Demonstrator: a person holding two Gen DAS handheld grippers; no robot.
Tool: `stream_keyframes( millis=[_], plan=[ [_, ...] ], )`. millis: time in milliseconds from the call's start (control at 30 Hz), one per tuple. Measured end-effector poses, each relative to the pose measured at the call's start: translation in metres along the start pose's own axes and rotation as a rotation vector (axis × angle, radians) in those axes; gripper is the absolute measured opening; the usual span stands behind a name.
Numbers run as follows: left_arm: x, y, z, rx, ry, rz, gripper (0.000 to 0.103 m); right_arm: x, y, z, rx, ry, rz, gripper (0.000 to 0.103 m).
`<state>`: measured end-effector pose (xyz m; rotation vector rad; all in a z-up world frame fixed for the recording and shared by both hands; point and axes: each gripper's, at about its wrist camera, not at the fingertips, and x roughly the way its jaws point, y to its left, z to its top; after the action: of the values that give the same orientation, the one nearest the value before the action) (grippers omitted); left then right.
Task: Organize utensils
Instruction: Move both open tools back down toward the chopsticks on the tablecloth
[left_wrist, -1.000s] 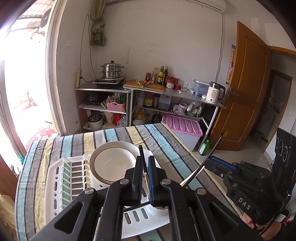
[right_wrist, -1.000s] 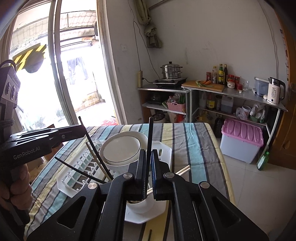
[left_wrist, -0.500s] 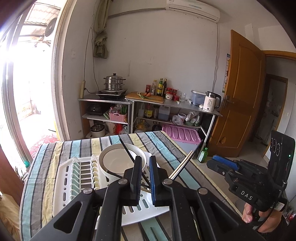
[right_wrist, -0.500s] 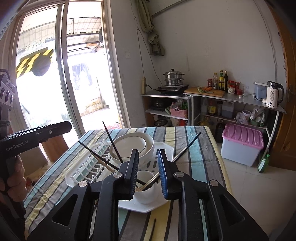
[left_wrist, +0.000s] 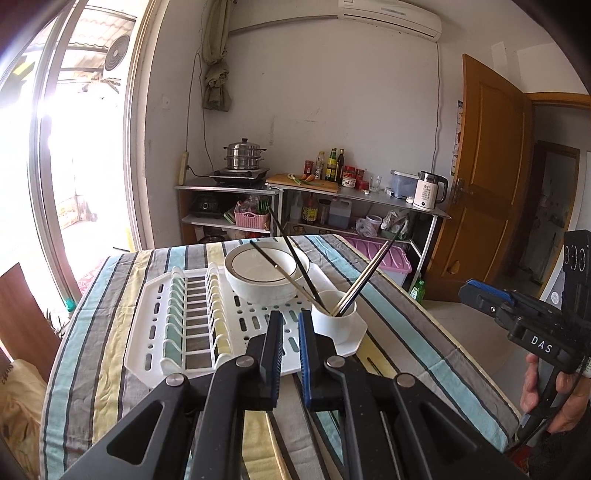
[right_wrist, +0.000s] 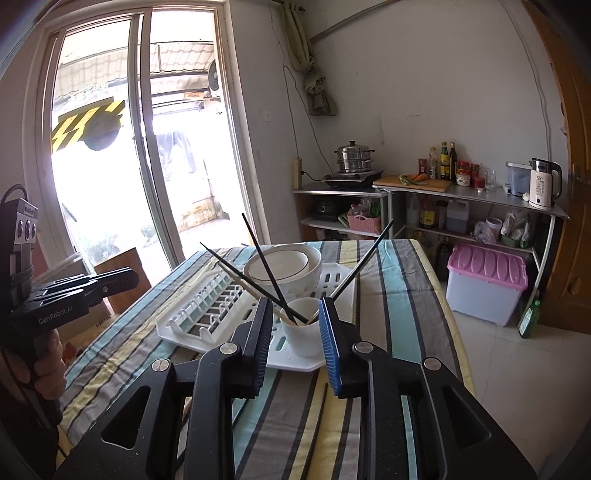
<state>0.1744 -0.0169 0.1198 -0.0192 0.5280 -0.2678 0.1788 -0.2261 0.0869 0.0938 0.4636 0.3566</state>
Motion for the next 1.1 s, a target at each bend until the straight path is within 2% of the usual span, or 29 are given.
stream_keyframes(
  millis=[267,533,733,867,1100],
  plan=[
    [-0.012,0.009,-0.053,-0.023,0.062,0.04,0.007,-0.019,0.007,-0.038,0.002,0.048,0.002,0.027],
    [-0.011,0.015,-0.091,-0.061,0.131,0.037,0.008,-0.028,0.007,-0.065,0.035,0.096,0.007,0.027],
    [-0.001,0.017,-0.103,-0.071,0.172,0.041,0.009,-0.024,0.004,-0.073,0.046,0.121,0.0,0.027],
    [0.008,0.017,-0.106,-0.075,0.196,0.04,0.019,-0.017,0.006,-0.077,0.044,0.138,0.003,0.027],
    [0.033,0.019,-0.111,-0.079,0.251,0.046,0.019,0.002,0.013,-0.082,0.04,0.182,0.01,0.027]
  ],
)
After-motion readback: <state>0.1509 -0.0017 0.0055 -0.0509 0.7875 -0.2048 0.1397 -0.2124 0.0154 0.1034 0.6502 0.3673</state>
